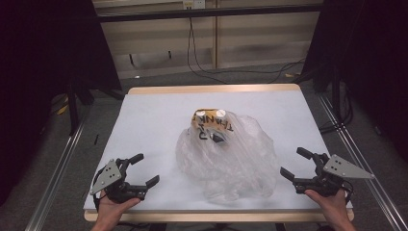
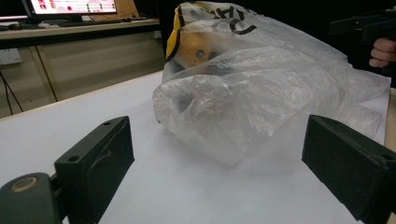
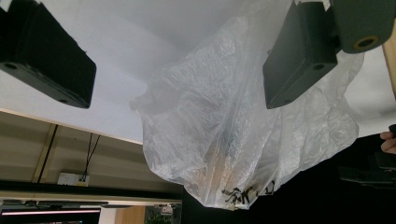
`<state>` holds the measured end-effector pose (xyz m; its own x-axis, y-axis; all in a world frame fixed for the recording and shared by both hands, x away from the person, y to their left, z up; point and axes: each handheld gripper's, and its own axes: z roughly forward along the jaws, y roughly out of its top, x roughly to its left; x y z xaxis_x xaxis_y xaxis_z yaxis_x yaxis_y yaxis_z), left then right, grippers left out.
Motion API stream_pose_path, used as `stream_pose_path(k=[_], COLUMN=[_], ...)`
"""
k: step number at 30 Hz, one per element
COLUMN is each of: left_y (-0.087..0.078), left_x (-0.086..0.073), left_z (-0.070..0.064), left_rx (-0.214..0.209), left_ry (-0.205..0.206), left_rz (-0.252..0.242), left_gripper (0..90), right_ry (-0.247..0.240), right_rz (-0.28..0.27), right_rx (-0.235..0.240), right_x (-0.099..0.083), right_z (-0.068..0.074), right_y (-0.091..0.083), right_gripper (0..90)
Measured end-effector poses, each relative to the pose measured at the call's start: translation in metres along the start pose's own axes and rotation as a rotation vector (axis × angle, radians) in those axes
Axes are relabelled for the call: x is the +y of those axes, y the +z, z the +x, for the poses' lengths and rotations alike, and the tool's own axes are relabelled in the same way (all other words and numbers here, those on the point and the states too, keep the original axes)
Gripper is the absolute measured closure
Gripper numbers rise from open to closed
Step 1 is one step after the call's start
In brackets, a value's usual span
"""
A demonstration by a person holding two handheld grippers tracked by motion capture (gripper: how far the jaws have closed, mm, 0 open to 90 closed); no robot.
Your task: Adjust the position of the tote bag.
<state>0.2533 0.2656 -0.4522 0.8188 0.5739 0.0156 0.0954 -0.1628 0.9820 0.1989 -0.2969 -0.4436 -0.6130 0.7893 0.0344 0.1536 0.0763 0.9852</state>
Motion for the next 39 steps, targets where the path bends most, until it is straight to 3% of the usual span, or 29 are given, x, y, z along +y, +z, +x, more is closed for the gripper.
stream_pose_path(k=[8, 9, 13, 16, 19, 21, 30, 34, 36, 39], left_y=[0.002, 0.003, 0.003, 0.004, 0.006, 0.006, 0.012, 0.015, 0.016, 0.016], left_x=[0.001, 0.001, 0.002, 0.002, 0.004, 0.005, 0.010, 0.015, 0.020, 0.027], left_z=[0.002, 0.000, 0.000, -0.001, -0.006, -0.006, -0.020, -0.031, -0.037, -0.044], left_rx=[-0.041, -0.031, -0.047, -0.048, -0.065, -0.071, -0.154, -0.211, -0.243, -0.258], left_ry=[-0.013, -0.023, -0.010, -0.005, -0.018, -0.007, 0.016, 0.042, 0.034, 0.048], left_rz=[0.022, 0.018, 0.024, 0.037, 0.018, 0.023, 0.044, 0.034, 0.022, 0.000], left_gripper=[11.8, 12.7, 14.4, 17.4, 22.1, 24.7, 32.9, 37.7, 38.1, 40.9], right_ry=[0.003, 0.002, 0.012, 0.022, 0.017, 0.016, 0.043, 0.035, 0.031, 0.043], right_rz=[0.021, 0.026, 0.038, 0.040, 0.049, 0.055, 0.098, 0.135, 0.148, 0.164], right_rx=[0.017, 0.023, 0.039, 0.047, 0.056, 0.066, 0.167, 0.202, 0.213, 0.234], right_x=[0.002, 0.002, 0.002, 0.004, 0.006, 0.007, 0.012, 0.014, 0.015, 0.016], right_z=[0.003, 0.003, 0.003, 0.002, 0.005, 0.005, 0.015, 0.022, 0.024, 0.027], right_y=[0.001, 0.001, 0.001, -0.001, -0.003, -0.003, -0.001, 0.001, 0.002, 0.005], right_gripper=[12.4, 13.7, 16.0, 21.8, 28.6, 29.0, 42.1, 47.2, 50.2, 55.6])
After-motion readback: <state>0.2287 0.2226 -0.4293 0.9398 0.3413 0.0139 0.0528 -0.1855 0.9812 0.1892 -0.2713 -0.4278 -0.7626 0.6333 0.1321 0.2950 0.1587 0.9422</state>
